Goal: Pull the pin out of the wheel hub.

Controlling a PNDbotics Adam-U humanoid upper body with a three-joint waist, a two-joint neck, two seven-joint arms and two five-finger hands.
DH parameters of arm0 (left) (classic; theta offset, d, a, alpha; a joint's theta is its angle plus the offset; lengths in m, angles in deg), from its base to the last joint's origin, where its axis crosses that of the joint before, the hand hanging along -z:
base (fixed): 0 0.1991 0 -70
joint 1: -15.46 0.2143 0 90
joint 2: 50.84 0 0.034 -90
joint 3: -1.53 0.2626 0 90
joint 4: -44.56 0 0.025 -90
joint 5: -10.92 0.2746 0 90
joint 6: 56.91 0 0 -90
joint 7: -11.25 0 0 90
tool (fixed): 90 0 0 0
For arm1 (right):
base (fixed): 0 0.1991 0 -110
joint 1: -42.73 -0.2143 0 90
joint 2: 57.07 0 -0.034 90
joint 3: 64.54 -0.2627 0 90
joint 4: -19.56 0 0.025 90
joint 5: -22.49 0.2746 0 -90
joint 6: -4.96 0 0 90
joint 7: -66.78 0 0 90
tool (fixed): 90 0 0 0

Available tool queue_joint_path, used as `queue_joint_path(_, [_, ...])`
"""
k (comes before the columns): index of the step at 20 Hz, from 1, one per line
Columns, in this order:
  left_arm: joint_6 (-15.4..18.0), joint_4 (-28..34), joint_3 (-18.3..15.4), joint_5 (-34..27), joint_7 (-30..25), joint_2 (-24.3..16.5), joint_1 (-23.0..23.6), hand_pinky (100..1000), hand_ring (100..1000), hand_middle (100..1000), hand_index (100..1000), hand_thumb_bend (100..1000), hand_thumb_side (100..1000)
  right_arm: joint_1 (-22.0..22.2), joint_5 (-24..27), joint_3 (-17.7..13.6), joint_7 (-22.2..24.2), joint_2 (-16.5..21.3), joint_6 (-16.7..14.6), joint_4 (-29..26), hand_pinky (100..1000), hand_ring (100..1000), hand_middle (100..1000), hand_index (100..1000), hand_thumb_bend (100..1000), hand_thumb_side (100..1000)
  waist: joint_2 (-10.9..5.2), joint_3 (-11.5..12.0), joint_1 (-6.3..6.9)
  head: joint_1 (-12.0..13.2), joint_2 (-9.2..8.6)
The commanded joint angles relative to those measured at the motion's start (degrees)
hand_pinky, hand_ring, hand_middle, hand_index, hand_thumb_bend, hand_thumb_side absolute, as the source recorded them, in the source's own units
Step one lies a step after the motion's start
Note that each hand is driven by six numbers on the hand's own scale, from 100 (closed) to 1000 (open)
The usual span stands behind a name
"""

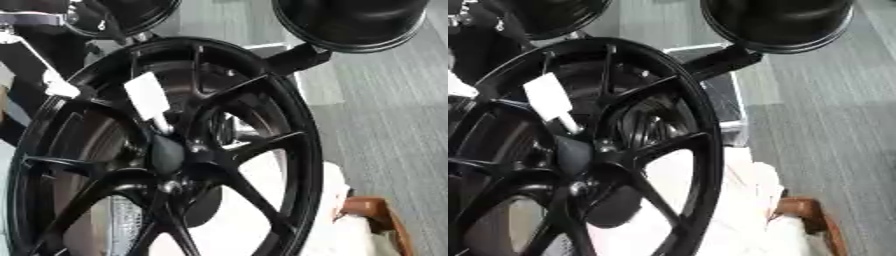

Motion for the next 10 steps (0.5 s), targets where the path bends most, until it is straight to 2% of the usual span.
queue_joint_path(1, [1.34,0.44,-0.06,-0.83,-1.50,-0.78,-1.31,877,811,786,880,496,280,-0.63,-0.04,-0.18,0.13,1.66,0.08,-1.02,891,775,714,780,100,554,-1.02,-0.11,-0.11,0.27,-0.51])
queue_joint_path(10, [4.02,1.77,1.19,-1.84,-2.61,-0.34,-1.48,879,813,788,880,531,181,-0.85,0.34,-0.02,0.22,1.14,0.34,-1.02,891,773,711,778,100,565,-0.70,-0.41,0.08,0.64,-0.48])
